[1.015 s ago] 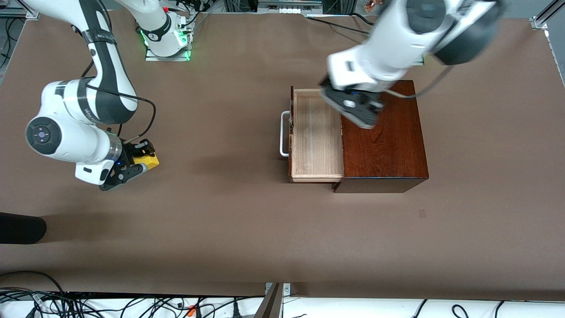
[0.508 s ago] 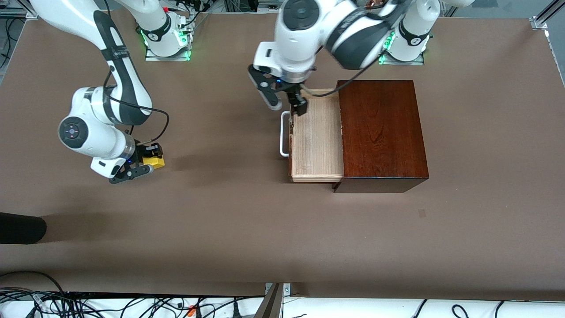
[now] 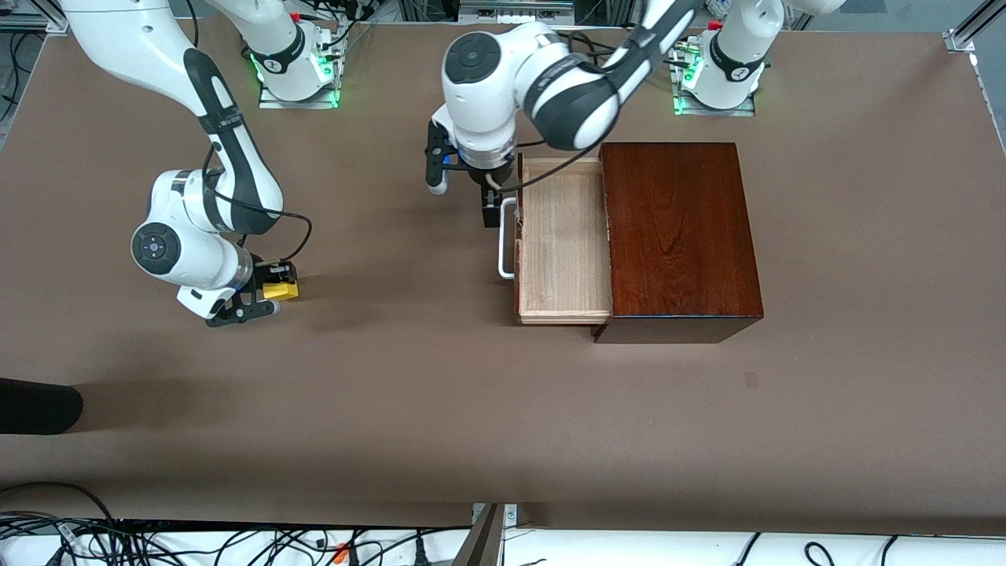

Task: Open drawer, take yellow block, close drawer
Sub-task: 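Place the cube with the right gripper while the left gripper reaches the drawer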

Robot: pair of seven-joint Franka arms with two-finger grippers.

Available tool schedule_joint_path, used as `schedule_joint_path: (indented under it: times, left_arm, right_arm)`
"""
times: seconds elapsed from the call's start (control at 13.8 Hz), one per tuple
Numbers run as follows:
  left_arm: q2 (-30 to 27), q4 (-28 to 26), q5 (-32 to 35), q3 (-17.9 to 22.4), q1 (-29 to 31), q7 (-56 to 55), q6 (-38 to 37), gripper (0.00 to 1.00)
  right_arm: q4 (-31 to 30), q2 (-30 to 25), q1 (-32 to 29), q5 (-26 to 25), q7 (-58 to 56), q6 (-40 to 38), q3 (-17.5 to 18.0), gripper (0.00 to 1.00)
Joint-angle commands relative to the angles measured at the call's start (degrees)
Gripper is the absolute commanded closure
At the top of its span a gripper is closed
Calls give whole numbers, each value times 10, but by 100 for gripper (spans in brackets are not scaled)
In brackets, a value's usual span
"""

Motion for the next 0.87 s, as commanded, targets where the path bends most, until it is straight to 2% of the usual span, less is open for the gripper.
schedule_joint_path:
  times: [0.0,0.29,0.36,0.44,0.51,0.8]
  left_arm:
    - [30,23,24,8,-14,25,-1,0]
    - [48,23,55,13,-12,17,9,0]
    - [47,23,55,15,-9,17,9,0]
    - [47,22,55,17,-8,17,7,0]
    - [46,22,55,17,-6,18,6,0]
    - [40,18,55,31,3,16,0,0]
  right_arm:
    - [-3,8,-10,-4,22,10,9,70]
    - [-2,9,-20,-3,21,10,9,56]
    - [-2,9,-25,-4,15,9,9,44]
    - [-2,9,-27,-5,6,9,9,7]
    - [-1,4,-27,-5,-6,9,9,0]
    - [8,-40,-32,-3,-10,6,9,0]
